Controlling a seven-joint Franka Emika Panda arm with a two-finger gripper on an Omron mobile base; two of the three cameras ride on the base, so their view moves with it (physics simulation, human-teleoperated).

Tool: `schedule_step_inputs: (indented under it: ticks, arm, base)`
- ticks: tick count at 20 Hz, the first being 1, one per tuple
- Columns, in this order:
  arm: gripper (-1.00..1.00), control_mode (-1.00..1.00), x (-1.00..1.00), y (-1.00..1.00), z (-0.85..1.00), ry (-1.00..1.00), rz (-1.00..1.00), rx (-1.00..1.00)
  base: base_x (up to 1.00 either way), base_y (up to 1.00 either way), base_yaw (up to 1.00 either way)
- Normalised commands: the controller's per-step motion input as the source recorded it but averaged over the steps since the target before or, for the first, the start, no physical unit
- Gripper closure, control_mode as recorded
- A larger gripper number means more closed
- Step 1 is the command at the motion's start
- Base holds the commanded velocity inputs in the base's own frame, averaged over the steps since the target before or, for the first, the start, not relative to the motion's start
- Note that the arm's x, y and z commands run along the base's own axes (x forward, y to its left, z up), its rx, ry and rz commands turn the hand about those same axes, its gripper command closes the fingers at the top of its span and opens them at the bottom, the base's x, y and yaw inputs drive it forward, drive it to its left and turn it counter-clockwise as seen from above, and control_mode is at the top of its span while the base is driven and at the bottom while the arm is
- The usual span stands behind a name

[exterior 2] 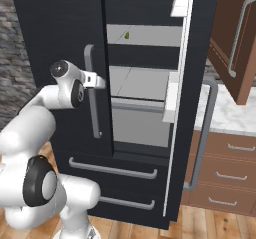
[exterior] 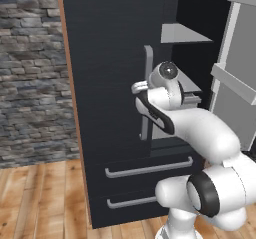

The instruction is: There is a bowl on the dining counter. Grab a lemon wedge from the fridge and place it in the bowl. Then get the liquor bottle and glass cup from the cabinet and place them next to the bowl.

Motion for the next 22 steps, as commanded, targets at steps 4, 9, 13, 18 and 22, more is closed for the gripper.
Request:
schedule_step_inputs:
  ticks: [4,9,13,18,22]
  arm:
    - [-1.00,-1.00,0.45,0.00,-0.18,0.00,0.00,0.00]
    - [-1.00,-1.00,0.49,0.00,-0.22,-0.02,0.00,0.00]
    - [-1.00,-1.00,0.42,0.00,-0.24,-0.04,0.00,0.01]
    - [1.00,-1.00,0.37,0.05,-0.26,-0.05,0.00,0.00]
    - [1.00,-1.00,0.25,0.32,-0.16,0.00,0.01,0.00]
  base:
    - [0.00,0.00,0.00]
    - [0.00,0.00,0.00]
    - [0.00,0.00,0.00]
    - [0.00,0.00,0.00]
    - [0.00,0.00,0.00]
